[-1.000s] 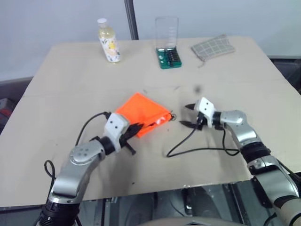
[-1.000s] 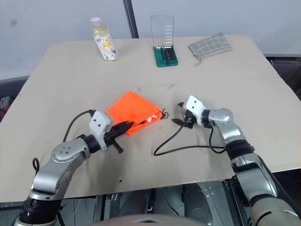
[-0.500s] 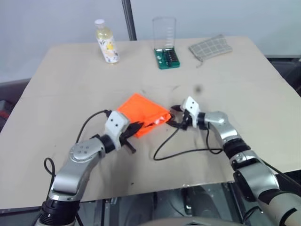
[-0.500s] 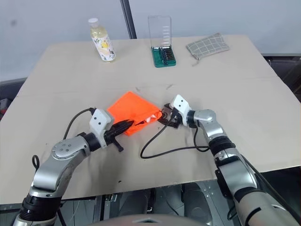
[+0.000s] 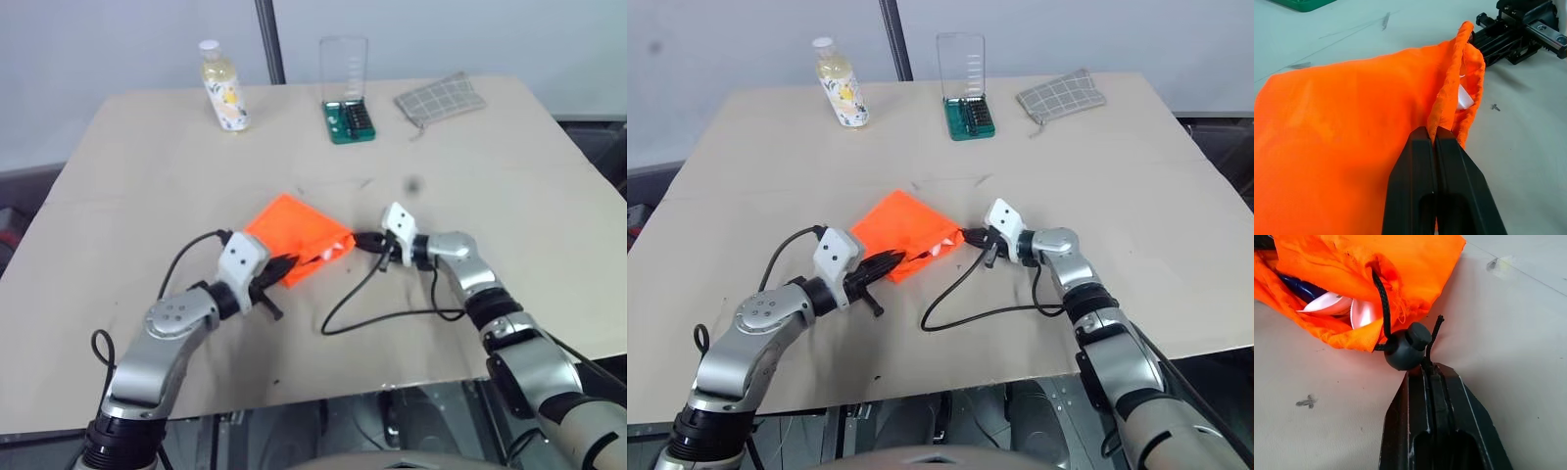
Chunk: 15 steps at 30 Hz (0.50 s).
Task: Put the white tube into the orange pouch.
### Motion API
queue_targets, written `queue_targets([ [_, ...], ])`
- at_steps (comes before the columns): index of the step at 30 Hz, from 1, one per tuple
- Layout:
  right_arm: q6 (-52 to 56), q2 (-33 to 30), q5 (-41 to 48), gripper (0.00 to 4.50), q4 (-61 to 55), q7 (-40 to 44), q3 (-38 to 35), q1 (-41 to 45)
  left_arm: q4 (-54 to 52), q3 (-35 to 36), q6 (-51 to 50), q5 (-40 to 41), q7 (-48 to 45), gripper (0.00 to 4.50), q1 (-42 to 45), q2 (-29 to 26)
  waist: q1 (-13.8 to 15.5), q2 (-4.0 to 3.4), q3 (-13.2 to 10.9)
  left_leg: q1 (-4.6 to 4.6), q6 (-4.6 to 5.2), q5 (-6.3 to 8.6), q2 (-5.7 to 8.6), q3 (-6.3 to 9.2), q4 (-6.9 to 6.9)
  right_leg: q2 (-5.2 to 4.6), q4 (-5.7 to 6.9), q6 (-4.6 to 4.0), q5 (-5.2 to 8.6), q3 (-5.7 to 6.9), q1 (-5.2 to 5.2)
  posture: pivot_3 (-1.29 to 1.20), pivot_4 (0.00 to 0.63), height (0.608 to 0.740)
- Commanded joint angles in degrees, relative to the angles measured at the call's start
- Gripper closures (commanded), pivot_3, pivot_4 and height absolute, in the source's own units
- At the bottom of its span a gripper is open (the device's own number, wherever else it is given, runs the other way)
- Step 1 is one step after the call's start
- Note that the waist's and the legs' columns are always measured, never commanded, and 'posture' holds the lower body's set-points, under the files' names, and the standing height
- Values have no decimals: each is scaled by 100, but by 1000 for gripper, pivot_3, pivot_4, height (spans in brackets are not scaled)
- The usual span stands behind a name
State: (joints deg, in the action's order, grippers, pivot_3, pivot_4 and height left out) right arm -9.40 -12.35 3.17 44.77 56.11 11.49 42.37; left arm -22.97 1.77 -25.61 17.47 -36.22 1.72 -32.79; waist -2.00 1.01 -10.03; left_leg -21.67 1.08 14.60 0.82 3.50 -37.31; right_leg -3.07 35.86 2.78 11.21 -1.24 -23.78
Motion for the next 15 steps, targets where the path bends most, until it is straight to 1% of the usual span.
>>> queue_targets([
  [1, 56, -218, -31, 4486, -119, -294, -226, -102, -48, 94, 145, -16, -16, 4500, 17, -26, 8, 0, 0, 0, 0, 0, 0, 0, 0, 0, 0, 0, 0, 0, 0, 0, 150, 740],
  [4, 254, -210, 409, 4486, -374, -719, -766, 9, -22, 99, 171, -38, 5, 4500, 31, -9, 6, -1, -2, -3, 0, 0, 1, -1, 0, -2, -1, 0, 0, -1, -1, 0, 150, 740],
  [9, 983, -69, 1194, 4486, -1103, -972, -1392, -19, -21, 108, 23, 142, -12, 4500, 83, 92, -22, -3, -4, -9, 0, 0, -2, -2, 6, 1, -1, 0, 0, -2, -11, 0, 150, 740],
  [13, 1694, 71, 1671, 4486, -1973, -1132, -1546, -151, 25, 90, 141, 109, 68, 4500, 233, 189, -15, -3, -3, -12, 0, 0, -3, 2, 8, -1, 0, 0, 0, 0, -13, 0, 150, 740],
  [14, 1837, 94, 1719, 4486, -2194, -1187, -1530, -191, 22, 189, 132, 291, 58, 4500, 294, 281, -13, -3, -4, -13, 0, 0, -3, 2, 8, -1, -1, 0, 0, 0, -13, 0, 150, 740],
  [15, 1942, 104, 1738, 4498, -2376, -1231, -1504, -230, 10, 258, 139, 409, 40, 4232, 339, 334, -6, -3, -4, -13, 0, 0, -2, 2, 9, -4, -1, 0, 0, 0, -13, 0, 150, 740],
])
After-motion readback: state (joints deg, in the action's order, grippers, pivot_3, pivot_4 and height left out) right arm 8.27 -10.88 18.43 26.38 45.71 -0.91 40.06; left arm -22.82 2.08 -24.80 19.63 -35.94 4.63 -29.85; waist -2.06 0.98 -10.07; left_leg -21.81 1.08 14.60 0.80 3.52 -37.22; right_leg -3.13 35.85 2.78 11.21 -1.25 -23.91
